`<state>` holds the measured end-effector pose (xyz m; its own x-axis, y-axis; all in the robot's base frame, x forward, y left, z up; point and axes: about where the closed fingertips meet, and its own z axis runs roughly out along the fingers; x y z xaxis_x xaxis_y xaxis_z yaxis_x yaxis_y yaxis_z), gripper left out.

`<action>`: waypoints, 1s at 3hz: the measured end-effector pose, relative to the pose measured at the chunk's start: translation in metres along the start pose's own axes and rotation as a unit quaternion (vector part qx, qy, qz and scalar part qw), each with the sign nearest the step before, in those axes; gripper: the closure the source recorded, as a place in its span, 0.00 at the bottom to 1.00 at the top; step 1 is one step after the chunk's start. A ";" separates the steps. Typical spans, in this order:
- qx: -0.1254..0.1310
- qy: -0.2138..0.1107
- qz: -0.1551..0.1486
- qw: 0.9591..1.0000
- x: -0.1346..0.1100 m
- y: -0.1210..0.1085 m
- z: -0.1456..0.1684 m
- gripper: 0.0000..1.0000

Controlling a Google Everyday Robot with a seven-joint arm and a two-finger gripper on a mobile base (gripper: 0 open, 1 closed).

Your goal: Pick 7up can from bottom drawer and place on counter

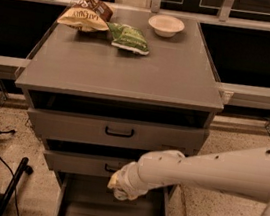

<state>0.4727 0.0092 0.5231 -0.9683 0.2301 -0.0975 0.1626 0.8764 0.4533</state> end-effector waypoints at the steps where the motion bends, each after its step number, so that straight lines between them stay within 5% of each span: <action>1: -0.072 0.072 0.005 0.995 0.002 0.029 -0.006 1.00; 2: -0.122 0.052 -0.012 0.991 -0.019 0.016 -0.044 1.00; 3: -0.123 0.024 -0.021 0.992 -0.029 -0.016 -0.062 1.00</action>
Offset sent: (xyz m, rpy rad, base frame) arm 0.0314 -0.1748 0.0905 0.3240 -0.2335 0.0730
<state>0.4859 -0.0379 0.5738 -0.9820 0.1700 -0.0822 0.0760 0.7544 0.6520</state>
